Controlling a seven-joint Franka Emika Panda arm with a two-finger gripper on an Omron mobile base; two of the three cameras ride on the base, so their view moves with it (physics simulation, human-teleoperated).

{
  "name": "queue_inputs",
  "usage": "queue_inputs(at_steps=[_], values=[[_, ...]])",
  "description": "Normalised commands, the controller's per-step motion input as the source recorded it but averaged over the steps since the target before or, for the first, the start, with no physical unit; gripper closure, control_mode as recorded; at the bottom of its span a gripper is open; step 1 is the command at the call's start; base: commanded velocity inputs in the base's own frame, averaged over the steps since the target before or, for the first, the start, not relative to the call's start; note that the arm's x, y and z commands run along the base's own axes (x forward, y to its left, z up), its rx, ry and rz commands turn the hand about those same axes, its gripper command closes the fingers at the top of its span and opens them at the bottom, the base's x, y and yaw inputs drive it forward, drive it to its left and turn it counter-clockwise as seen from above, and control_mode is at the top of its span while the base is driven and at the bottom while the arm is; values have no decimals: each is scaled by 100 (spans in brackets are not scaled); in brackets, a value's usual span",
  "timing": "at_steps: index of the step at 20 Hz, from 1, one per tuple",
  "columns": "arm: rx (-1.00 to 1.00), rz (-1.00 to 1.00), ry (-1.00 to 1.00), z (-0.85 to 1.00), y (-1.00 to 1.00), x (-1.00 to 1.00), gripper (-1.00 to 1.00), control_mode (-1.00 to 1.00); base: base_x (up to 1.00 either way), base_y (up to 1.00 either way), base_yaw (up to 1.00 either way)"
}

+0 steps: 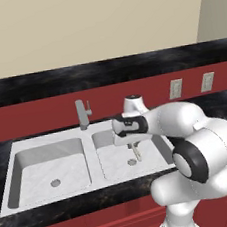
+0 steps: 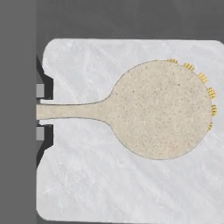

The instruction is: Pick up the dish brush and bar soap from the sink, and place them back in the cabinet, and close the cabinet doors.

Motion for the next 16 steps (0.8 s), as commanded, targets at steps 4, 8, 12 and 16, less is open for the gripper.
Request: queue_inputs(at_steps=[4, 8, 12, 16], values=[[-10, 0, -1, 15, 0, 0, 100, -100, 0, 0, 0], [-4, 0, 0, 26, -12, 0, 100, -100, 0, 0, 0], [0, 0, 0, 50, -30, -14, 100, -100, 0, 0, 0], [0, 0, 0, 50, -19, -15, 100, -100, 0, 0, 0]])
